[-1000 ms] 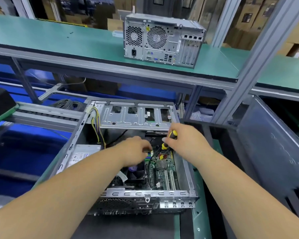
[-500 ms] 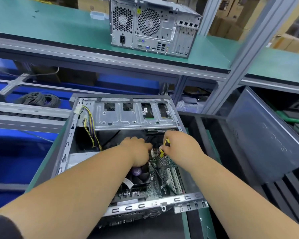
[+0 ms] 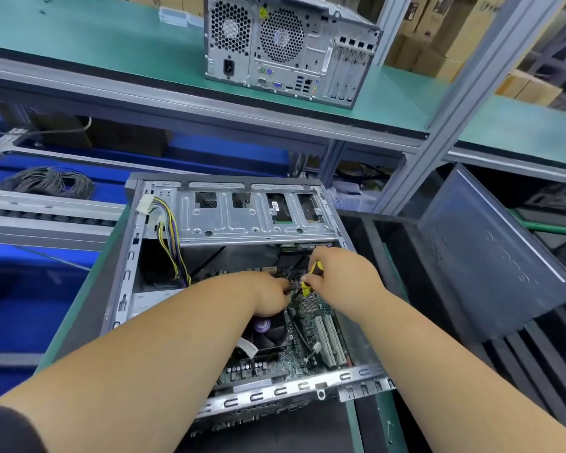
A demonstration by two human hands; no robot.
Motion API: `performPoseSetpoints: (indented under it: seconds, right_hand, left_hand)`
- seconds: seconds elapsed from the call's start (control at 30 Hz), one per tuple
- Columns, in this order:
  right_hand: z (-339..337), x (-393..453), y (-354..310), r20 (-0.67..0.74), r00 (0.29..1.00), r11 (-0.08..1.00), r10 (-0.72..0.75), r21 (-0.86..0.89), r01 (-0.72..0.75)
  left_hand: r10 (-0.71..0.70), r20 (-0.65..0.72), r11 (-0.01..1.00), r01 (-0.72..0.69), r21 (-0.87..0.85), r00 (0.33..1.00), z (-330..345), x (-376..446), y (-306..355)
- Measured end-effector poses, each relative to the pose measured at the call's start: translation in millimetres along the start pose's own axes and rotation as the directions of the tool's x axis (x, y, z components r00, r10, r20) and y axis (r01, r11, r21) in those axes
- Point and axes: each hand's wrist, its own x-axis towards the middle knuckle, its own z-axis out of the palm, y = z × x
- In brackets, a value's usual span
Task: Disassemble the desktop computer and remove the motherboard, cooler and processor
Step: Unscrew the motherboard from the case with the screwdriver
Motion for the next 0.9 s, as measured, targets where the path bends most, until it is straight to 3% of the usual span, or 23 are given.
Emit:
performPoseSetpoints:
  seconds: [0.4,0.57,0.9]
  right_hand:
    - [0,7,-3,0.068,0.997,0.995,-0.031,-0.093,0.037]
    - [-1,7,2,0.114,0.987,0.989,-0.111,-0.085,0.121]
    - [1,-1,6,0.109,0.986,0.989,-0.124,-0.07,0.132]
  left_hand:
    - [-0.017,0.164,0.999,0.023,-0.035,0.986,-5,0,2]
    - [-0.035,0.176,0.999,0.04,-0.023,0.984,-4,4,1]
    - [-0.043,0.196,0.999,0.04,0.017,0.98,-5,4,3]
